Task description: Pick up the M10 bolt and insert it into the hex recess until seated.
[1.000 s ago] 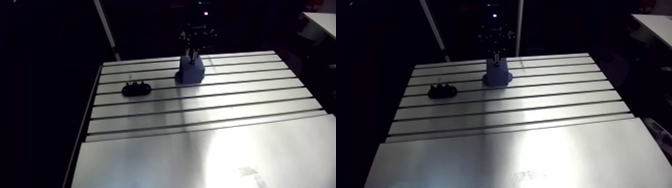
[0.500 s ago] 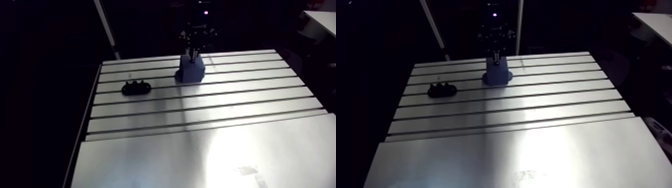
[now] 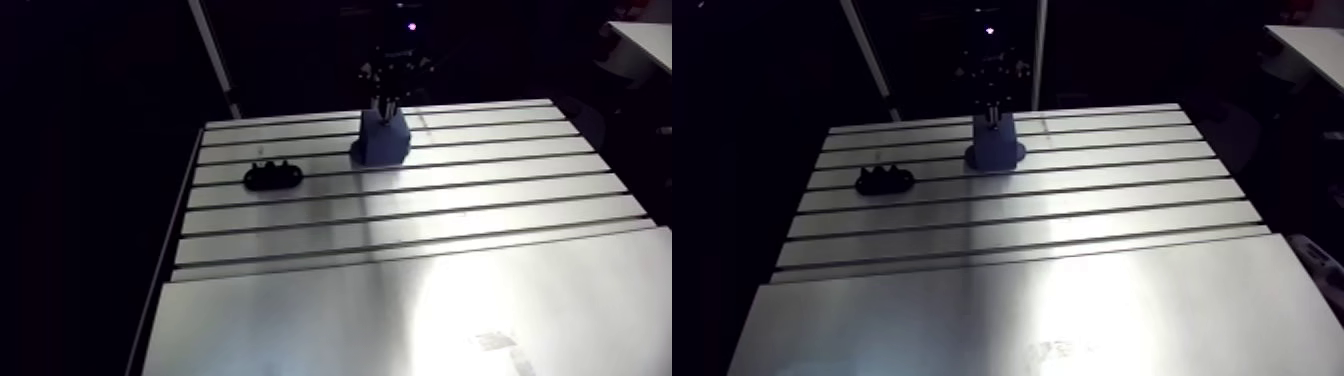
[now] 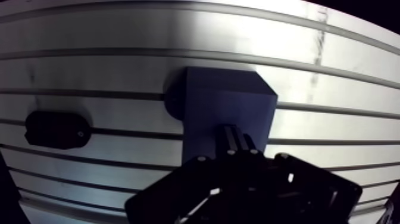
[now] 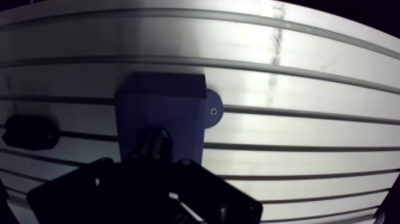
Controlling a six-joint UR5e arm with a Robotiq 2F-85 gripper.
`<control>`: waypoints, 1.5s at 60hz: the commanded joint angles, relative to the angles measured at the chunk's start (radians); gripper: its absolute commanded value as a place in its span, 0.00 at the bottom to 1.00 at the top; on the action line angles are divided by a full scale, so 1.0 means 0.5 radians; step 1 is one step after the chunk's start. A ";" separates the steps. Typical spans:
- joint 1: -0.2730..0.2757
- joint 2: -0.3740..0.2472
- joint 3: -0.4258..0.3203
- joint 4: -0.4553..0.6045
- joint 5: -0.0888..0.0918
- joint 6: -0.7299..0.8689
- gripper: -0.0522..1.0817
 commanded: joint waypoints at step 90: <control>0.000 0.021 0.010 -0.037 -0.002 -0.036 1.00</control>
